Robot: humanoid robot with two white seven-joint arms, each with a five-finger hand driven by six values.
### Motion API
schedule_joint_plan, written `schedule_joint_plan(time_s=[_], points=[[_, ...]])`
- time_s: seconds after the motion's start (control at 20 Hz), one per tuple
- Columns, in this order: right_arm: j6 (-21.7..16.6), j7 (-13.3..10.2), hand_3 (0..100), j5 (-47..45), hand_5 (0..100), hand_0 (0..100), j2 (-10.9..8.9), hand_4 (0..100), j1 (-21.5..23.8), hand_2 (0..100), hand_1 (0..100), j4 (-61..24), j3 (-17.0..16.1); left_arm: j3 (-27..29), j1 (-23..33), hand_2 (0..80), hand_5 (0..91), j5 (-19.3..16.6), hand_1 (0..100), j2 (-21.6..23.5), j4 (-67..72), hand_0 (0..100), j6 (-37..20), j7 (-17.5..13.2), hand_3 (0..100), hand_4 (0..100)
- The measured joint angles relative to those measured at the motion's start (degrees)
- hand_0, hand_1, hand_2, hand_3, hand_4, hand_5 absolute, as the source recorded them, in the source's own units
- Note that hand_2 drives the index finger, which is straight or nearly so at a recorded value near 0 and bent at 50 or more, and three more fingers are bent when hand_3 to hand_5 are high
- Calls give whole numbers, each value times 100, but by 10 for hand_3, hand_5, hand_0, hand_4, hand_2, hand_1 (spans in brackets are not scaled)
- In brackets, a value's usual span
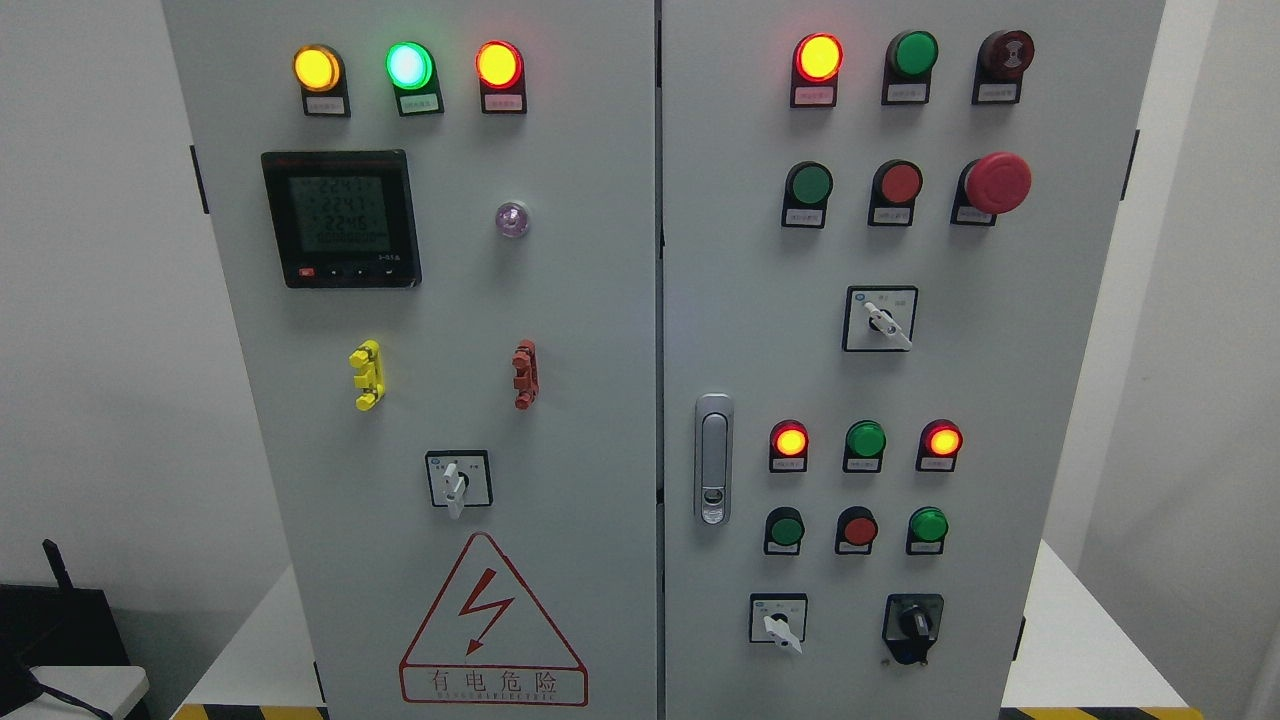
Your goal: Turn on light switch 1
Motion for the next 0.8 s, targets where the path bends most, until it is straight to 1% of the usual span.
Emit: schedule_joint_plan(time_s=[0.05,0.15,0.2,0.3,0.35,0.4,0.5,0.6,0.7,0.8], points=[[0,0,0,0,0,120,0,0,0,0,389,0,0,112,17,146,0,-1,0,19,-141,428,-24,6,253,330],[0,0,0,0,0,120,0,0,0,0,389,0,0,338,45,157,11,-3,0,51,-434,430,-60,16,264,351],[0,0,0,0,0,120,0,0,0,0,389,0,0,439,55,162,46,-4,0,65,-579,433,-68,21,276,378],[0,0,0,0,0,120,0,0,0,0,389,0,0,645,69,171,69,-5,0,90,-908,435,-74,29,293,401],[0,0,0,0,0,120,0,0,0,0,389,0,0,743,76,195,102,-5,9,100,-1067,438,-74,32,328,436],[0,0,0,0,0,120,0,0,0,0,389,0,0,851,81,198,106,-6,13,112,-1255,440,-74,34,332,441],[0,0,0,0,0,120,0,0,0,0,389,0,0,1033,90,215,153,-6,19,129,-1612,452,-74,53,367,475],[0,0,0,0,0,120,0,0,0,0,389,0,0,1212,94,239,186,-5,28,144,-2021,460,-75,-54,396,498],[0,0,0,0,0,120,0,0,0,0,389,0,0,1351,98,251,198,-1,31,156,-2424,464,-75,-190,406,506],[0,0,0,0,0,120,0,0,0,0,389,0,0,1471,100,281,224,1,37,166,-2860,456,-75,-303,430,527]])
